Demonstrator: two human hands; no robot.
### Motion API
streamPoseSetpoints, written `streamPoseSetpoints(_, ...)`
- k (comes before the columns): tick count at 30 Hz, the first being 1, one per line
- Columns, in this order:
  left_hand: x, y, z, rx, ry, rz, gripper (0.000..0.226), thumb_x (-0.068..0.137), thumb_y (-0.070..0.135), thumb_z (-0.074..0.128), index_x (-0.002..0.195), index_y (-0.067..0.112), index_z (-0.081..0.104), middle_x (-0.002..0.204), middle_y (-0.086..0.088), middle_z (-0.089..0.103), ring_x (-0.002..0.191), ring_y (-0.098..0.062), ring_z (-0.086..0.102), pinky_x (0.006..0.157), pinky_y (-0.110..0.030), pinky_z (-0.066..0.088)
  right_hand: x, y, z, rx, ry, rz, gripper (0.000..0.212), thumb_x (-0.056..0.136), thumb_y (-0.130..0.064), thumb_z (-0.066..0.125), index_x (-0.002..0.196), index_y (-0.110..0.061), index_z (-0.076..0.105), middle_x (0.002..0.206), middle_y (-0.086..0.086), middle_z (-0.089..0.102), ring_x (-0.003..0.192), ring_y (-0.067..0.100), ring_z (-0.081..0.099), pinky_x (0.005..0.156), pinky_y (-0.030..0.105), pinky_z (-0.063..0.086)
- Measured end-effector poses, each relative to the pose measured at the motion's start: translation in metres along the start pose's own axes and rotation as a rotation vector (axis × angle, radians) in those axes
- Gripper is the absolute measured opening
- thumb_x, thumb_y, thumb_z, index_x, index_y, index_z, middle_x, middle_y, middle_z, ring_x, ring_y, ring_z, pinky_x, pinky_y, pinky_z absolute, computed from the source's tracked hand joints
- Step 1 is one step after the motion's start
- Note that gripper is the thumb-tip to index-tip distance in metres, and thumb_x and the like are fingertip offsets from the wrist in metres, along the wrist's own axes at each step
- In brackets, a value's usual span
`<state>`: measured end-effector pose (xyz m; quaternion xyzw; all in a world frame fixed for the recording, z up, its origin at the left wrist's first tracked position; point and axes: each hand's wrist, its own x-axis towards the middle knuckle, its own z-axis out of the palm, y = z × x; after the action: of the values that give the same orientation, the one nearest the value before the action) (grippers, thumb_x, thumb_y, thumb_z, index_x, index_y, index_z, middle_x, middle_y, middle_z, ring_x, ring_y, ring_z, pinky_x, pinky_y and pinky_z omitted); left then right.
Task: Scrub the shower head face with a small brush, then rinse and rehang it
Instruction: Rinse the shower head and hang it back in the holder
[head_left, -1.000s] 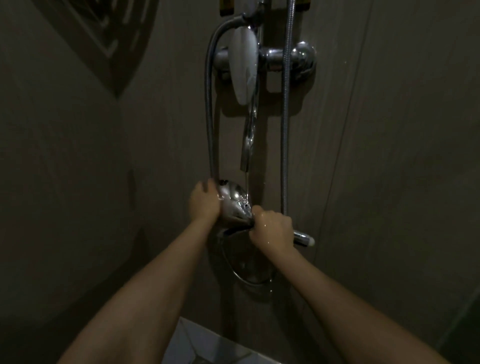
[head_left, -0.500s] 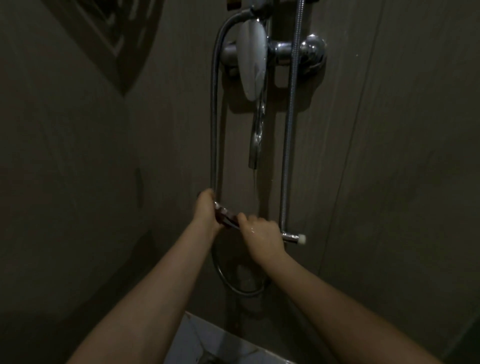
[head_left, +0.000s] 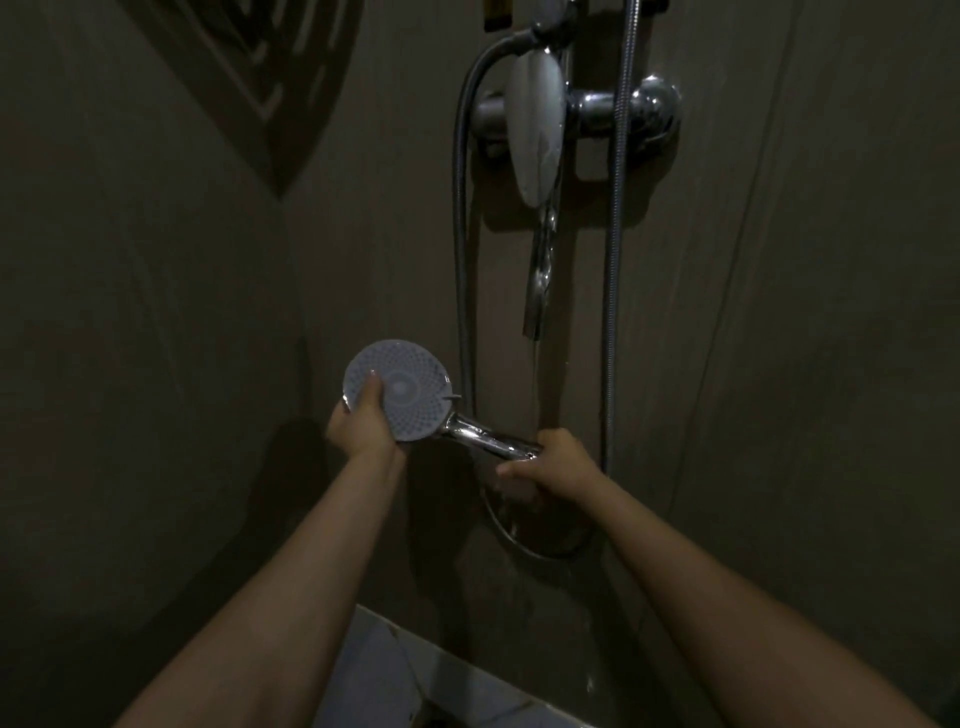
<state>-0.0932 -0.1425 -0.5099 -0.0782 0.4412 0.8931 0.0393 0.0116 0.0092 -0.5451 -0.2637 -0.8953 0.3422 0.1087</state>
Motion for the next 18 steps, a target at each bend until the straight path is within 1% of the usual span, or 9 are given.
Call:
streamPoseSetpoints(2,0.001,-0.002,-0.003,-0.027,0.018,-0.010,0.036,0.087,0.018,0.064,0.120,0.006,0.059,0.104,-0.007,0.063,0.084,-0.017,0.062,0.051,-0.023,0.051,-0.003,-0.008,0.000,-0.017,-0.071,-0.008,0.038,0.067,-0.034,0.082,0.091,-0.012,0.062,0.082,0.005,0.064,0.071,0.017,0.060,0.061,0.027,0.050)
streamPoseSetpoints(4,-0.005,-0.008,-0.002,0.020,0.008,-0.021,0.036,0.085,0.019,0.066,0.118,0.005,0.060,0.106,-0.008,0.064,0.085,-0.018,0.063,0.056,-0.024,0.051,-0.005,-0.020,0.004,-0.228,-0.125,-0.049,0.044,0.070,-0.034,0.080,0.102,-0.009,0.061,0.099,0.010,0.065,0.088,0.023,0.065,0.073,0.033,0.053)
streamPoseSetpoints(6,-0.014,-0.016,0.003,0.034,-0.055,-0.047,0.037,0.085,0.018,0.066,0.118,0.003,0.060,0.107,-0.010,0.064,0.082,-0.018,0.063,0.063,-0.028,0.053,-0.006,-0.033,0.013,-0.303,-0.051,-0.092,0.043,0.076,-0.030,0.074,0.111,-0.008,0.060,0.110,0.011,0.065,0.099,0.027,0.063,0.080,0.033,0.051)
streamPoseSetpoints(9,-0.021,-0.020,0.009,0.147,-0.156,-0.016,0.038,0.087,0.020,0.063,0.121,0.005,0.057,0.112,-0.010,0.062,0.096,-0.021,0.062,0.077,-0.032,0.054,-0.004,-0.038,0.015,-0.293,0.074,-0.085,0.027,0.082,-0.029,0.065,0.104,-0.012,0.063,0.103,0.008,0.068,0.090,0.024,0.065,0.076,0.031,0.052)
streamPoseSetpoints(11,-0.016,-0.020,0.009,0.500,-0.180,0.229,0.049,0.088,0.025,0.061,0.133,0.010,0.047,0.129,-0.008,0.056,0.115,-0.023,0.057,0.084,-0.030,0.052,-0.006,-0.030,0.010,-0.340,0.097,-0.055,0.026,0.084,-0.025,0.064,0.106,-0.012,0.062,0.103,0.007,0.066,0.092,0.024,0.064,0.079,0.033,0.052)
streamPoseSetpoints(12,-0.011,-0.022,0.008,0.744,-0.195,0.407,0.058,0.090,0.028,0.058,0.141,0.015,0.036,0.141,-0.007,0.046,0.128,-0.024,0.047,0.096,-0.035,0.048,-0.009,-0.025,0.007,-0.367,0.110,-0.041,0.025,0.085,-0.023,0.062,0.107,-0.011,0.062,0.104,0.008,0.066,0.094,0.024,0.064,0.079,0.033,0.051)
streamPoseSetpoints(14,-0.006,-0.031,0.010,1.237,-0.263,0.758,0.065,0.095,0.033,0.046,0.150,0.018,0.014,0.158,-0.007,0.018,0.145,-0.024,0.018,0.117,-0.044,0.022,-0.014,-0.018,0.004,-0.404,0.158,-0.053,0.023,0.086,-0.022,0.059,0.106,-0.010,0.062,0.105,0.009,0.066,0.094,0.026,0.064,0.079,0.033,0.050)
streamPoseSetpoints(16,-0.006,-0.042,0.019,1.569,-0.365,0.996,0.070,0.097,0.042,0.032,0.151,0.014,-0.002,0.159,-0.006,-0.009,0.148,-0.025,-0.007,0.117,-0.046,-0.005,-0.016,-0.015,0.003,-0.411,0.209,-0.081,0.024,0.086,-0.021,0.058,0.107,-0.010,0.061,0.107,0.010,0.067,0.096,0.026,0.064,0.080,0.033,0.050)
streamPoseSetpoints(18,-0.007,-0.048,0.027,1.750,-0.488,1.133,0.074,0.095,0.053,0.020,0.148,0.013,-0.013,0.151,-0.003,-0.027,0.143,-0.024,-0.022,0.110,-0.046,-0.017,-0.018,-0.014,-0.001,-0.405,0.232,-0.061,0.026,0.086,-0.021,0.058,0.109,-0.009,0.060,0.108,0.011,0.066,0.100,0.028,0.064,0.082,0.034,0.049)
